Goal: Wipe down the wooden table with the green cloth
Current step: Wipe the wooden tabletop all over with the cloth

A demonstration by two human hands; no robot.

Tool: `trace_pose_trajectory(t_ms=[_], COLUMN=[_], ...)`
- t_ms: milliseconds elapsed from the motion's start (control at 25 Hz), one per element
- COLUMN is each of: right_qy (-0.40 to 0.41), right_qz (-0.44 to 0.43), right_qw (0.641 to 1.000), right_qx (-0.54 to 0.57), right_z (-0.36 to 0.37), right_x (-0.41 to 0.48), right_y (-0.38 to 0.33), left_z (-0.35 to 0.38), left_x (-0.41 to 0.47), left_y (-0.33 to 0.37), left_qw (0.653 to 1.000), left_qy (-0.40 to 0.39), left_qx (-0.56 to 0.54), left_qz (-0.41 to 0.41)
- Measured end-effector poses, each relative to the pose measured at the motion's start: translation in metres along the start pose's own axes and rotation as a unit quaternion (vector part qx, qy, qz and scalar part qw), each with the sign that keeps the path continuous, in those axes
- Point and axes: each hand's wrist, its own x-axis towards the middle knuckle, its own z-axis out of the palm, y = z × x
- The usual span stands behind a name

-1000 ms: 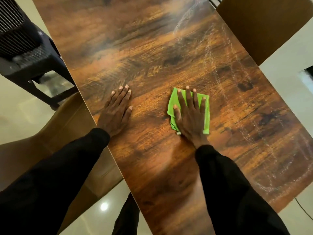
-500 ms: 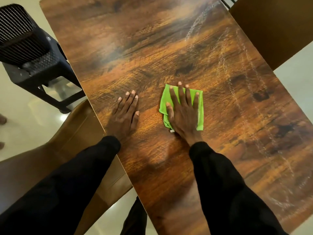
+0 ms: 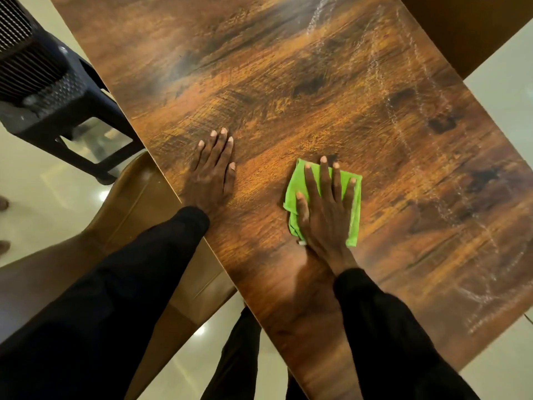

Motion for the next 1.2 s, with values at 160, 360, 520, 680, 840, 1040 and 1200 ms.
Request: trace_pose_trajectory(t_ms=[160, 360, 520, 680, 840, 1040, 1200], right_qy=[-0.024, -0.041, -0.013, -0.004, -0.01, -0.014, 0.01], right_qz=[-0.094, -0.2, -0.013, 0.09, -0.019, 0.035, 0.144], right_qw=[0.995, 0.979, 1.0, 0.996, 1.0, 0.999, 0.989], right_qx=[0.014, 0.02, 0.005, 0.011, 0.02, 0.033, 0.02], right_z=[0.005, 0.013, -0.003, -0.008, 0.006, 0.004, -0.005], right_x=[-0.017, -0.144, -0.155, -0.11, -0.168, -0.262, -0.204], right_y=[-0.038, -0.001, 0.058, 0.022, -0.016, 0.017, 0.036], left_z=[-0.004, -0.002, 0.003, 0.008, 0.007, 0.005, 0.013], left_x=[-0.007, -0.032, -0.055, -0.077, -0.086, -0.095, -0.116], left_y=[0.005, 0.019, 0.04, 0.06, 0.067, 0.074, 0.087], left_qw=[1.0, 0.997, 0.995, 0.989, 0.983, 0.983, 0.97], left_qy=[-0.018, -0.031, -0.029, -0.063, -0.088, -0.085, -0.101], left_qx=[-0.007, -0.024, -0.018, -0.015, -0.006, -0.006, -0.009], left_qz=[0.012, 0.071, 0.089, 0.129, 0.164, 0.161, 0.222])
